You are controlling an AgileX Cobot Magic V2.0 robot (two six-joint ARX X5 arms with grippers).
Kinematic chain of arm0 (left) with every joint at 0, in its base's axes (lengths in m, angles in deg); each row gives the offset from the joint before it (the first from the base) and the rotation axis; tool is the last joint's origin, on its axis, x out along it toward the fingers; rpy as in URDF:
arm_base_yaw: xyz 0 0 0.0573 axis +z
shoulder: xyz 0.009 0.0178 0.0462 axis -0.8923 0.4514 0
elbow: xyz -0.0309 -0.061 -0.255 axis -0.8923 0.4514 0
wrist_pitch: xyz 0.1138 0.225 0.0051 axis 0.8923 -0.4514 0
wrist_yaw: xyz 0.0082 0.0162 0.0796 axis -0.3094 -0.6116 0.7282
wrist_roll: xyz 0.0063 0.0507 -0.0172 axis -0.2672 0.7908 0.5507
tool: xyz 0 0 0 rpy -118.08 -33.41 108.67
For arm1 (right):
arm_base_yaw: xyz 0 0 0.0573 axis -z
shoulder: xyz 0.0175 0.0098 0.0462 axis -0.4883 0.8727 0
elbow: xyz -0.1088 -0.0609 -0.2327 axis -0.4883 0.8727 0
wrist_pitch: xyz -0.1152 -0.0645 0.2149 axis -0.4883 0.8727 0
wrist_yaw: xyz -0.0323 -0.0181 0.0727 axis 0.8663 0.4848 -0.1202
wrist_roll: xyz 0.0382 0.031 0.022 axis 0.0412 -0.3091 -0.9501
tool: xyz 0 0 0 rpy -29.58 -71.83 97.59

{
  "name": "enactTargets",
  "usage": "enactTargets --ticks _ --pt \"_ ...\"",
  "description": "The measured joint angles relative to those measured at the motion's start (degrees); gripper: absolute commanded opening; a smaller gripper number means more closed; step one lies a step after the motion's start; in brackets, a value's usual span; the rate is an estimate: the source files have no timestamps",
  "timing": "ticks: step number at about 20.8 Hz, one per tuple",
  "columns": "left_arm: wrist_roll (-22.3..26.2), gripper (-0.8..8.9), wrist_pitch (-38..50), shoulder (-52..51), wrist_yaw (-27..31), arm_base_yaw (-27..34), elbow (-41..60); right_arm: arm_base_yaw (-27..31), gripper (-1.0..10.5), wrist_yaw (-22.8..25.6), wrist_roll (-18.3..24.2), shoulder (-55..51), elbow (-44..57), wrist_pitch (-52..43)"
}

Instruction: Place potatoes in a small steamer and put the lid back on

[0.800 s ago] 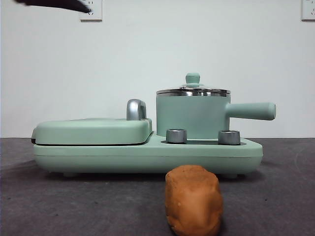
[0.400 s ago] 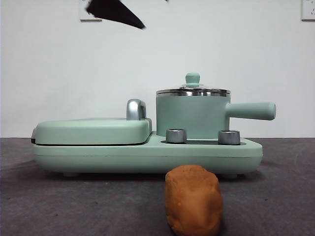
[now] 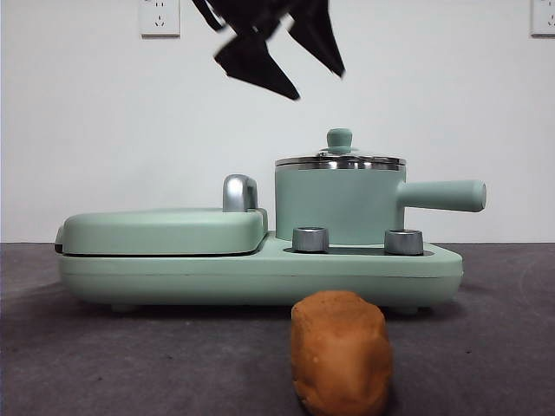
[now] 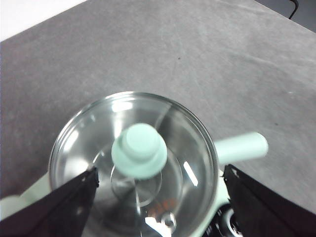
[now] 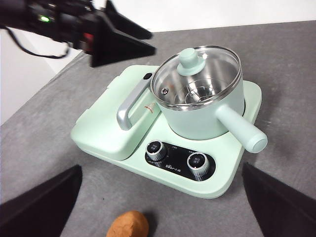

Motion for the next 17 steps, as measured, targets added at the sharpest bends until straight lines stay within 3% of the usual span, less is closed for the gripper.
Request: enactTargets --ticks 7,17 --pt "1.20 4.09 8.96 4.63 2.82 -1.97 -0.02 0.00 5.2 0.00 0.00 0.00 0.00 0.09" --pt "1.27 4.04 11.32 9.64 2.99 -1.97 -0.02 0.00 5.2 0.00 0.00 0.00 0.00 0.17"
